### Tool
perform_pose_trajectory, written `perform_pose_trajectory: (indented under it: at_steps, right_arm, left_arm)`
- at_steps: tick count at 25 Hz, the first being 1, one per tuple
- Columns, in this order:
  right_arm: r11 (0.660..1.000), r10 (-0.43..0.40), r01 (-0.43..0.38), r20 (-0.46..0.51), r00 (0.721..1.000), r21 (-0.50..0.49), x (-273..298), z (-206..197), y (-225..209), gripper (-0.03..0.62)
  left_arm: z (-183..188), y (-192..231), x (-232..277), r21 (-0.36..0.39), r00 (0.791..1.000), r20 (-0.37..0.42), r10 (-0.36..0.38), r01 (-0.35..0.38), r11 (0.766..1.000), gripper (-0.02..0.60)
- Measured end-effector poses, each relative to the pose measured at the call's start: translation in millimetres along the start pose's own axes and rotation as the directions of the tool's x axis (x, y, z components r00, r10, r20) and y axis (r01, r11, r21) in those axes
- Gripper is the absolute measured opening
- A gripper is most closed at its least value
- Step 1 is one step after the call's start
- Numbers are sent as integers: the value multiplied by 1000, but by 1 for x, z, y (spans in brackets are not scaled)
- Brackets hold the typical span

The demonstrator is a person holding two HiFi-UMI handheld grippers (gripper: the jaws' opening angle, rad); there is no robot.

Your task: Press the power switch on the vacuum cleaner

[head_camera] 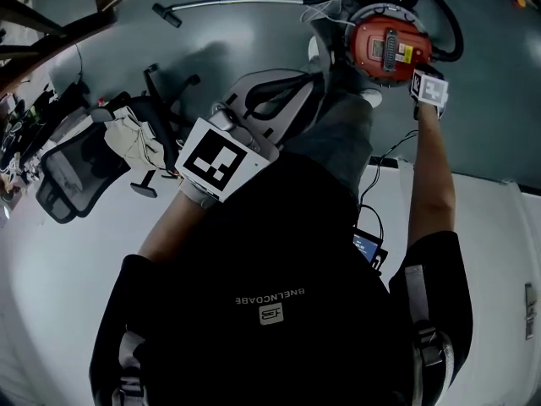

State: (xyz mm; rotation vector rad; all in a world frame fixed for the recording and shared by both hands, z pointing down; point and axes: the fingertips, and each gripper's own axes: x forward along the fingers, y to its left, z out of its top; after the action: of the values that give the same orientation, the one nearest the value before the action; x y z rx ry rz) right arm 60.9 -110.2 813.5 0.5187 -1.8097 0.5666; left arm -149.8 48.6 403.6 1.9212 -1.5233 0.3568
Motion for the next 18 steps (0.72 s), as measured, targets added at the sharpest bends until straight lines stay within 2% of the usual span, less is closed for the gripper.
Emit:
perform_pose_trajectory:
  at_steps: [7, 18]
  right_arm:
    - [1000, -11, 12, -43, 999, 27, 38, -15, -17, 26]
    - [999, -2, 4, -52, 999, 37, 49, -24, -19, 26]
  left_arm:
    - [-14, 2, 2, -39, 999, -15, 30, -31, 999, 14]
    - [-23, -3, 7, -72, 999, -29, 46, -48, 996, 14]
